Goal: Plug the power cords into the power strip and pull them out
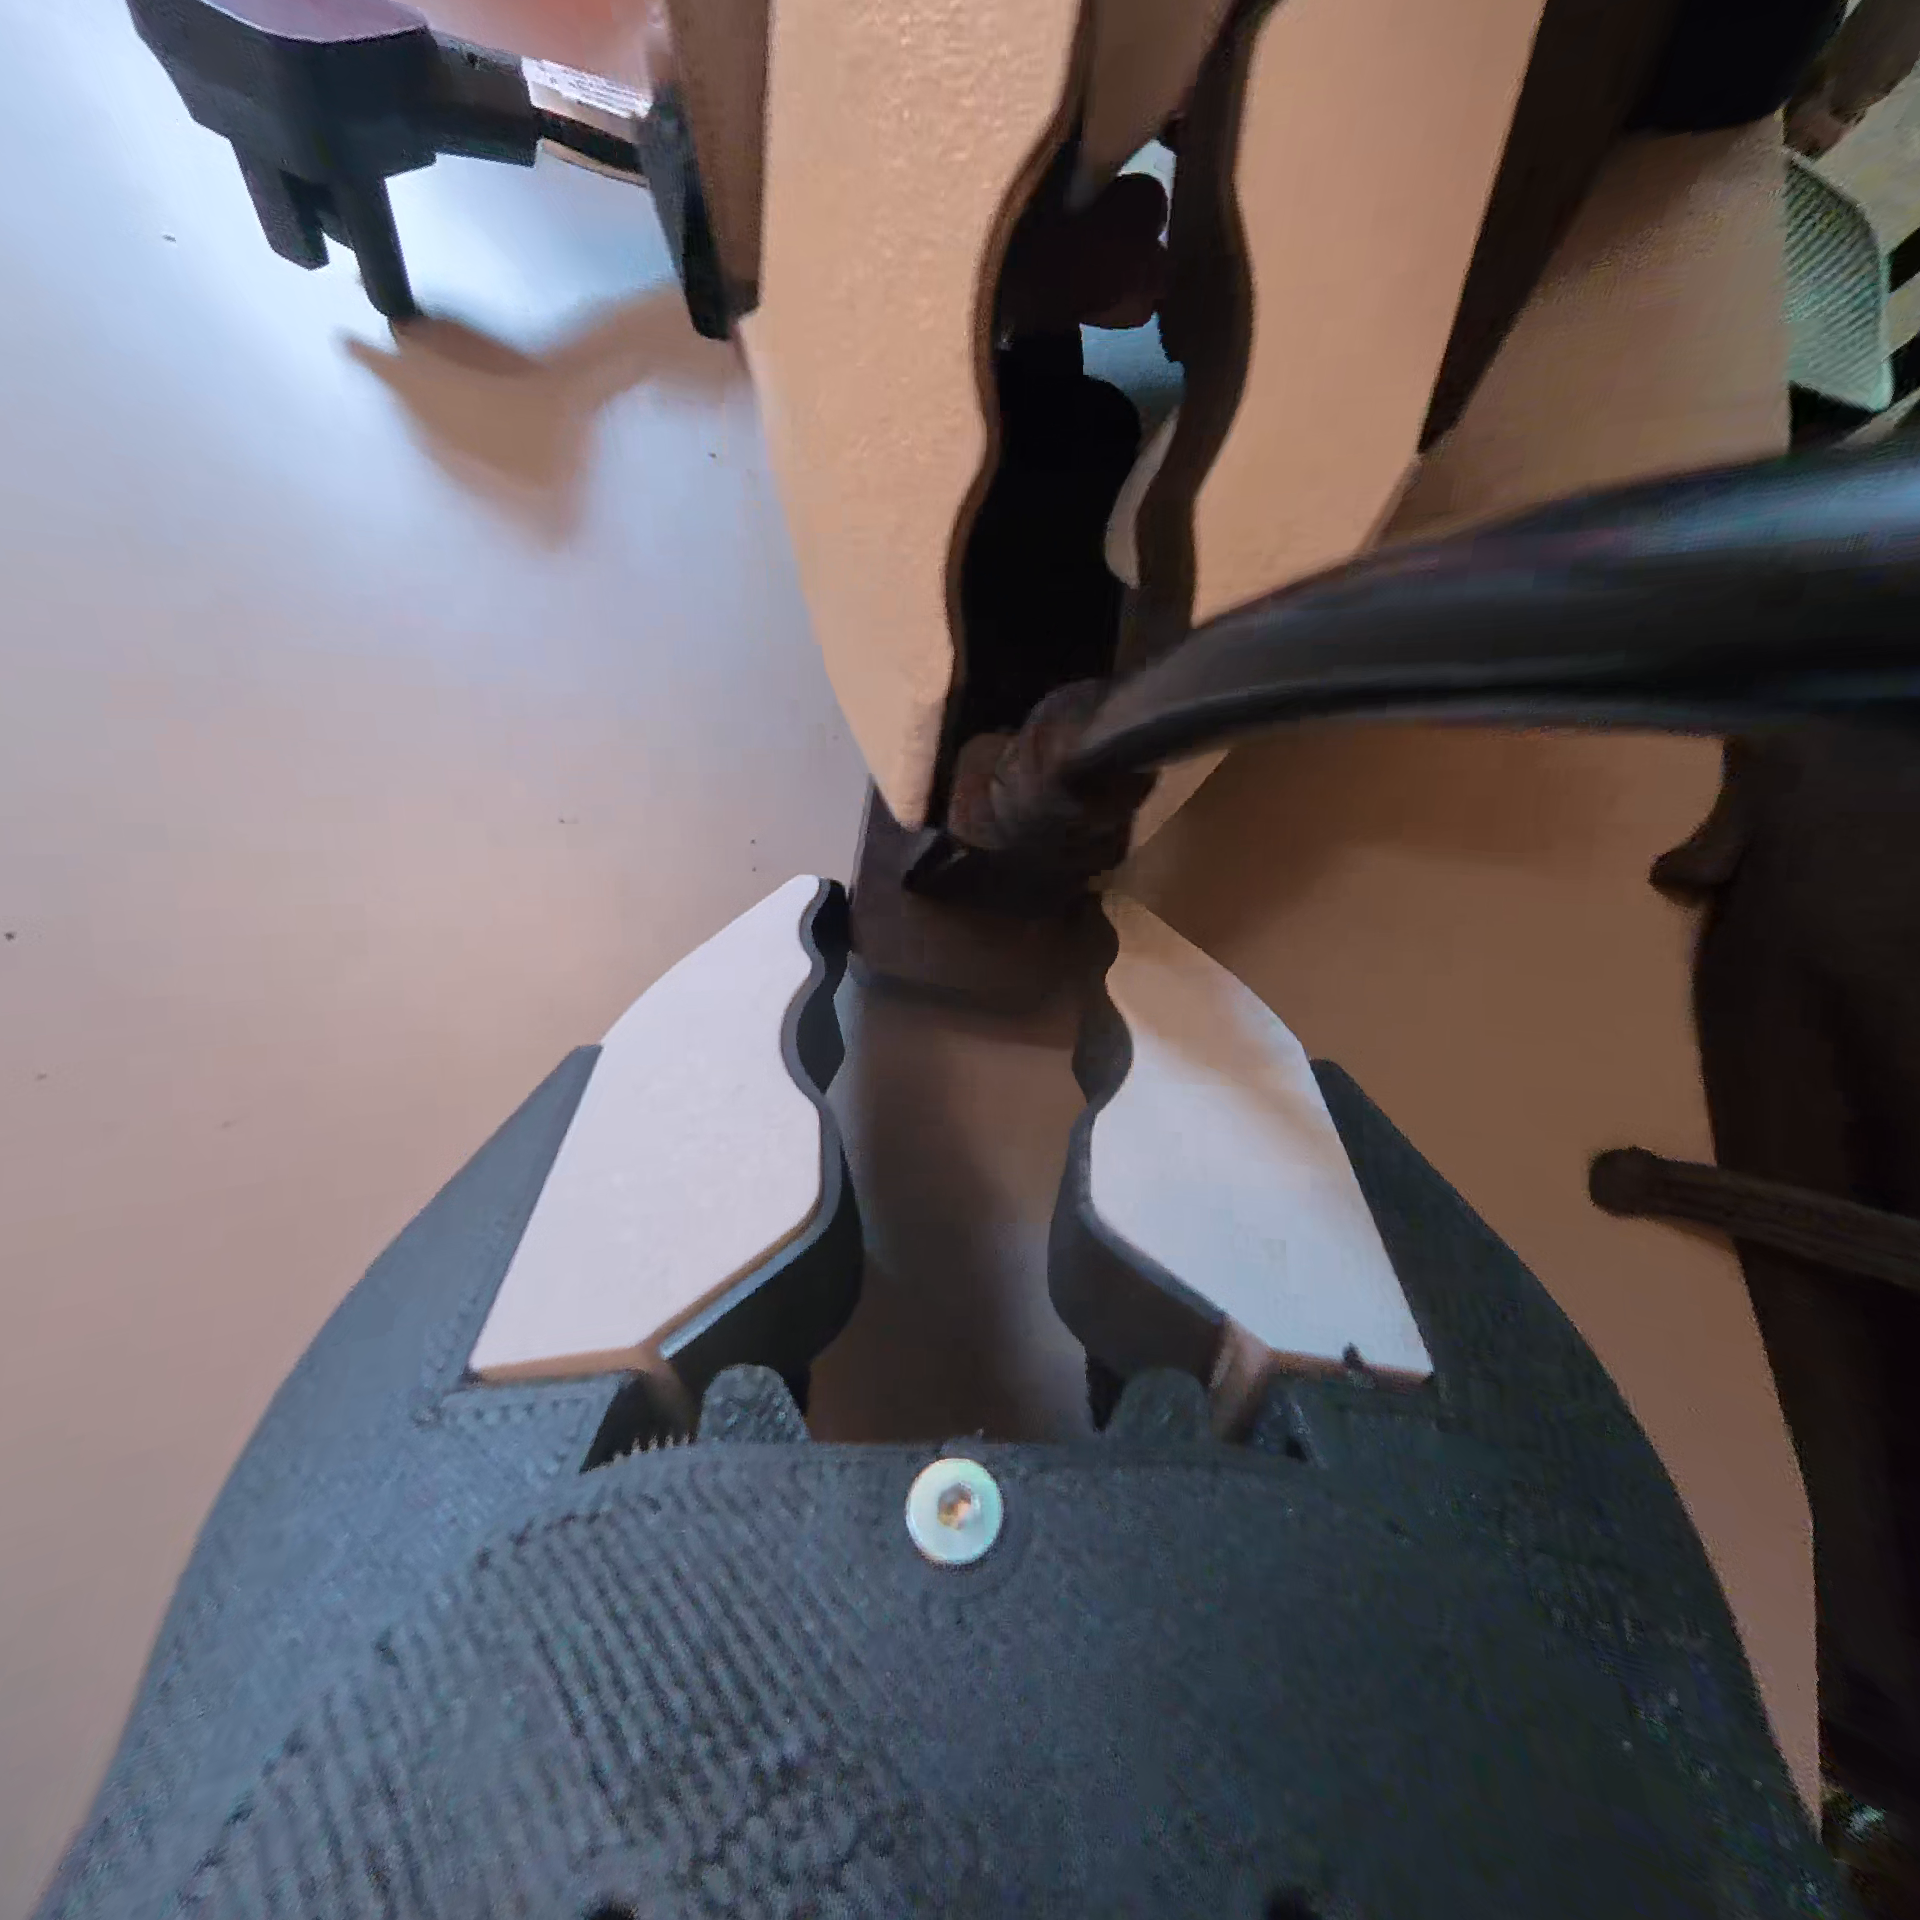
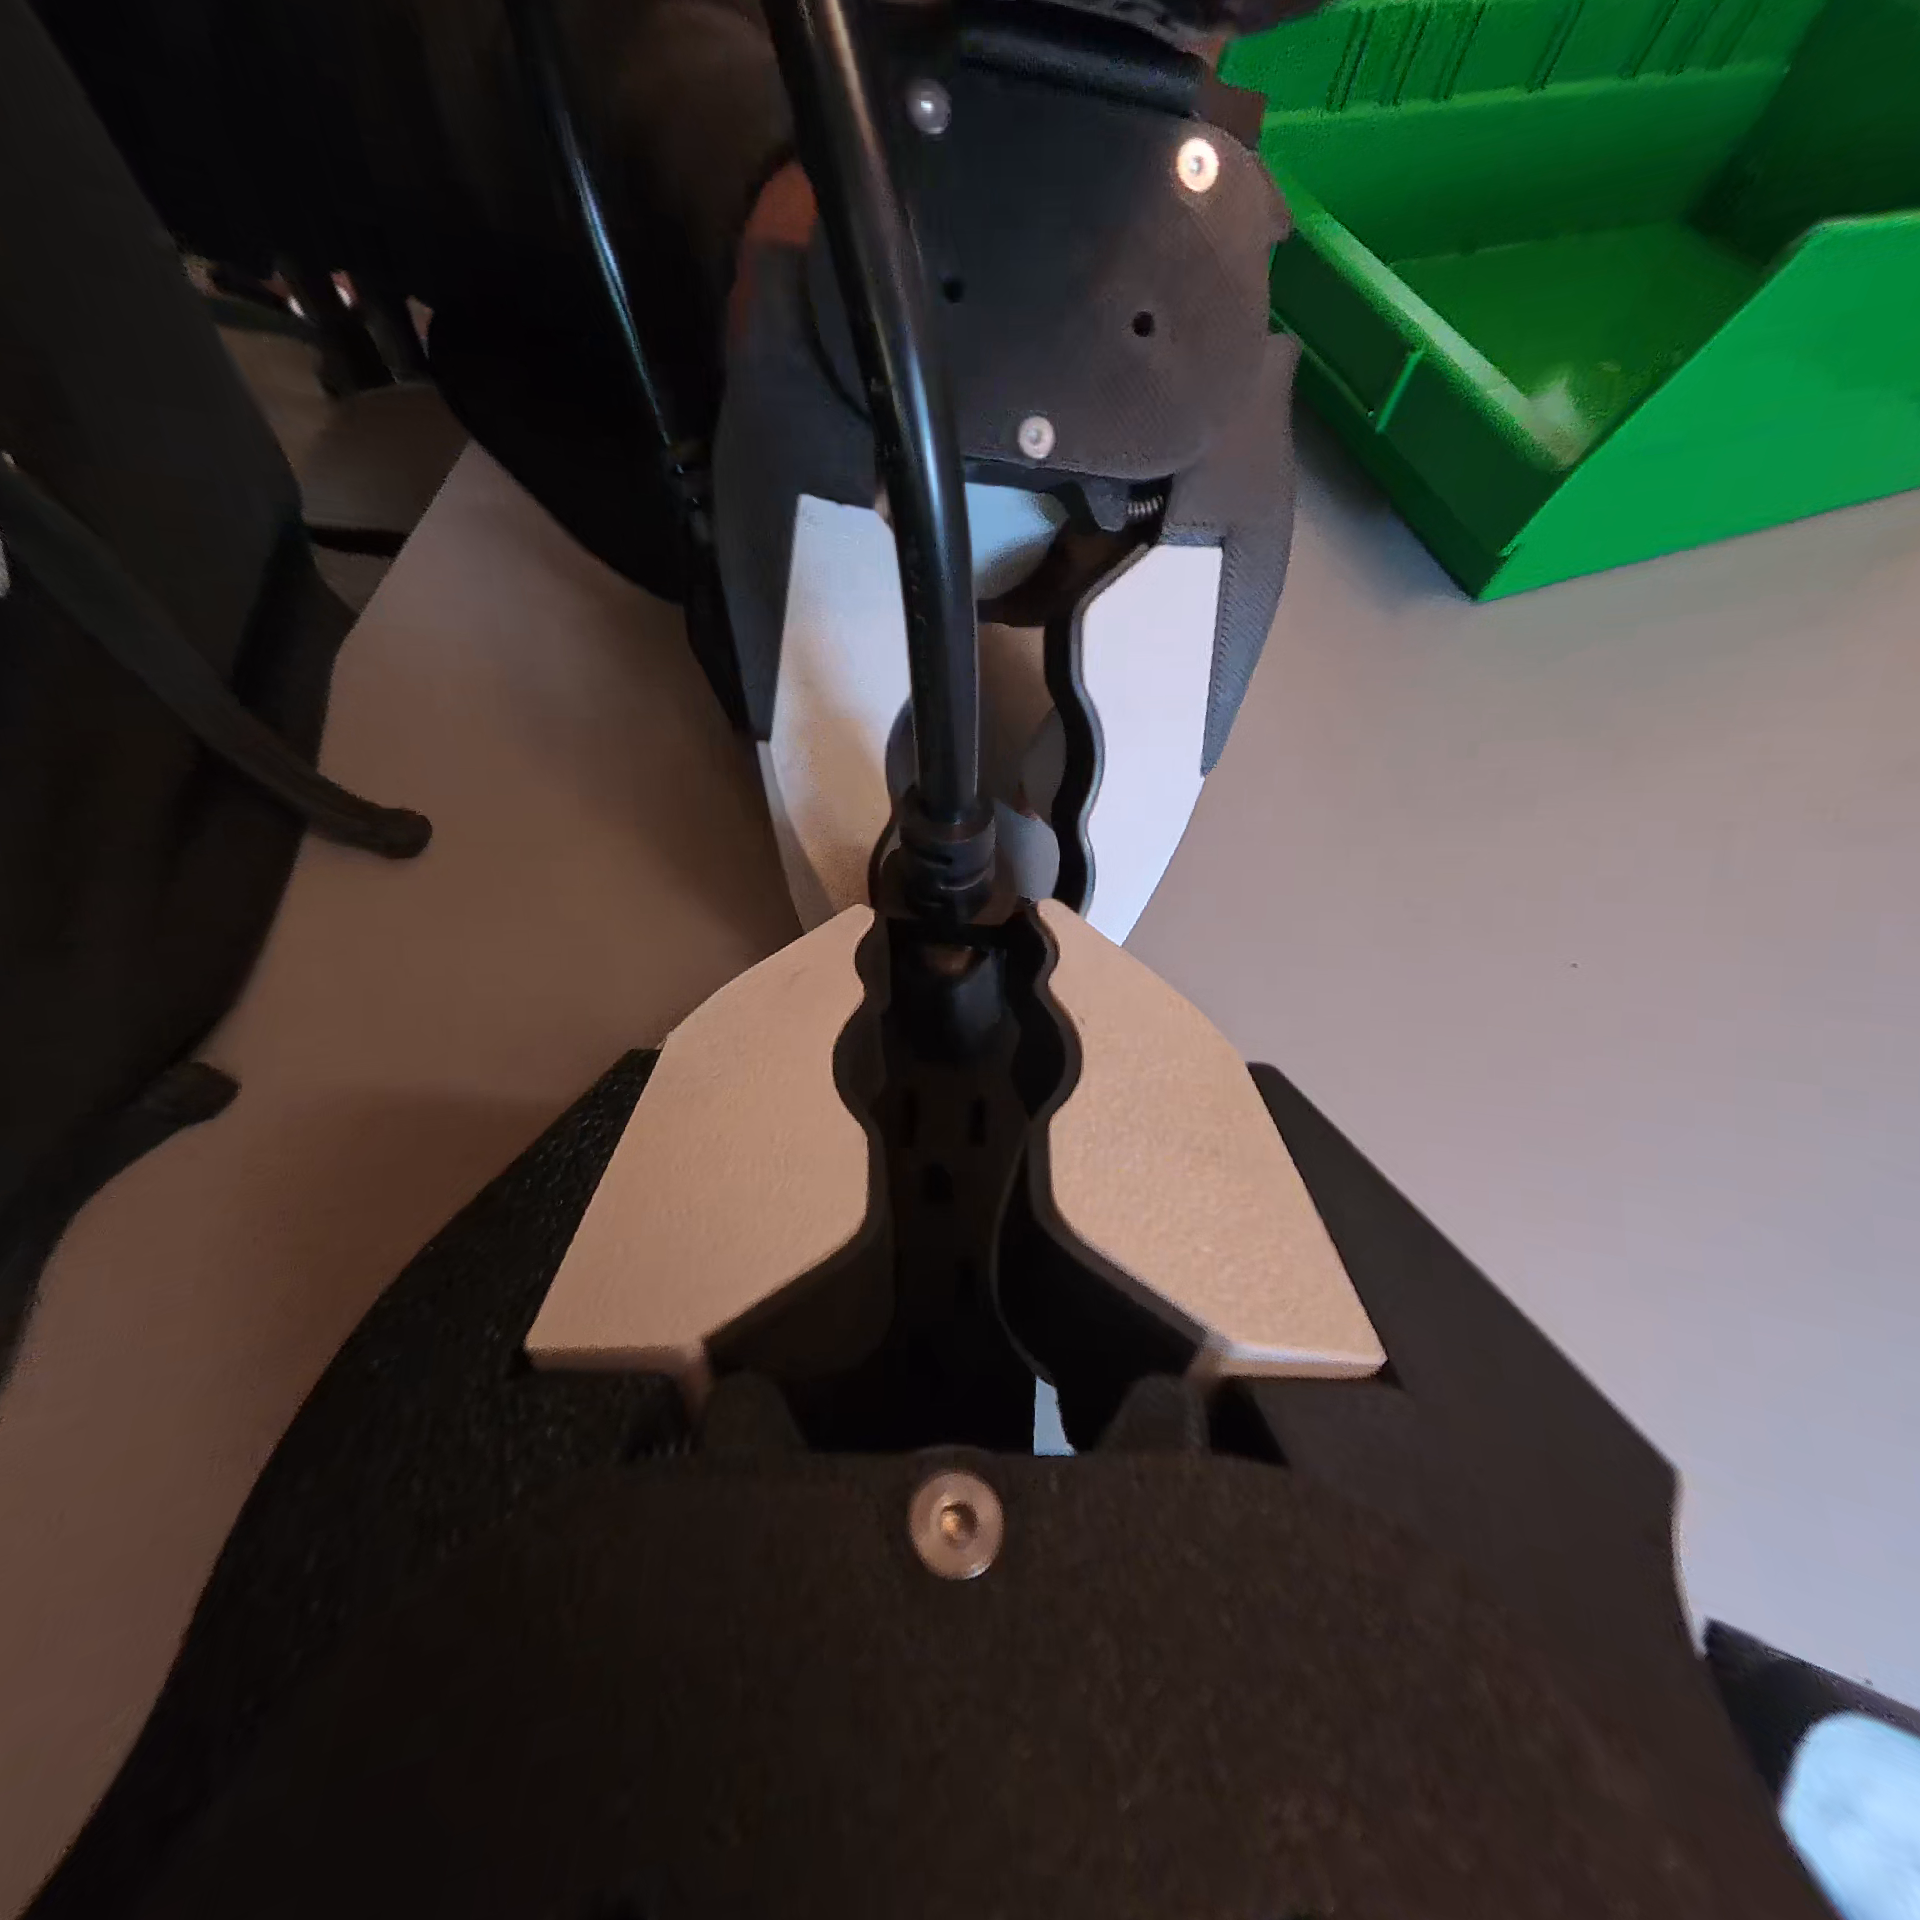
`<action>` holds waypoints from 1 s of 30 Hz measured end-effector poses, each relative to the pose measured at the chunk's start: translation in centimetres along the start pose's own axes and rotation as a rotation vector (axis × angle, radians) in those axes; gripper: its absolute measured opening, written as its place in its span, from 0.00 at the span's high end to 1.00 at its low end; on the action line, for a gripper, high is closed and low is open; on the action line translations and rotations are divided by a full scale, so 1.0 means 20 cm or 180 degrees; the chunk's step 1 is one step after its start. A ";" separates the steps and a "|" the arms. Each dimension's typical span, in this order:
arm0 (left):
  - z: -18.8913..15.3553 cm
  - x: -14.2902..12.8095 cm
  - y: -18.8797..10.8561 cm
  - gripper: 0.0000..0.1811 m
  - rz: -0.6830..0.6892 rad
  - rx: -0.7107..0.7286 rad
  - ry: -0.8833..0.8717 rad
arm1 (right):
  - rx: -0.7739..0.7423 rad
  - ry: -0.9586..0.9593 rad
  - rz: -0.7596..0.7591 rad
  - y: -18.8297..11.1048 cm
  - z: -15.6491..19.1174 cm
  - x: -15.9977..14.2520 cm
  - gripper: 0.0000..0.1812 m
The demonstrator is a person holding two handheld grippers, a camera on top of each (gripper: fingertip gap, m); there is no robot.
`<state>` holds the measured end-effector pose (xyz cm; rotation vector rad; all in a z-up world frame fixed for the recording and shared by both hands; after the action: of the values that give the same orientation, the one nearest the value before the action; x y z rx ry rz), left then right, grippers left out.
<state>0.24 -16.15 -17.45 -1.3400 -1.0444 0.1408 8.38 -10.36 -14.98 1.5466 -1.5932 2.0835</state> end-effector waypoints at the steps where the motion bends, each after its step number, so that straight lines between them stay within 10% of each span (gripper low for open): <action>1: 0.00 0.00 0.00 0.76 0.0001 0.0017 0.0001 | 0.0009 -0.0012 0.0010 0.00 0.00 0.00 0.89; 30: -0.01 0.03 -0.06 0.78 0.0226 0.0120 0.0137 | 0.0268 0.0045 -0.0039 0.01 -0.04 -0.02 0.87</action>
<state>0.24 -16.28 -16.14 -1.3410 -0.9542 0.1833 7.86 -9.70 -15.32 1.5594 -1.5060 2.1765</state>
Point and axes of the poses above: each gripper's, where its closed fingertips meet, y out along the fingers, x out of its top, z = x × y across the jaws, the point moved 7 cm from there along -y, back along the fingers, and after that the axes turned 11 degrees about z, right-handed, at the moved point
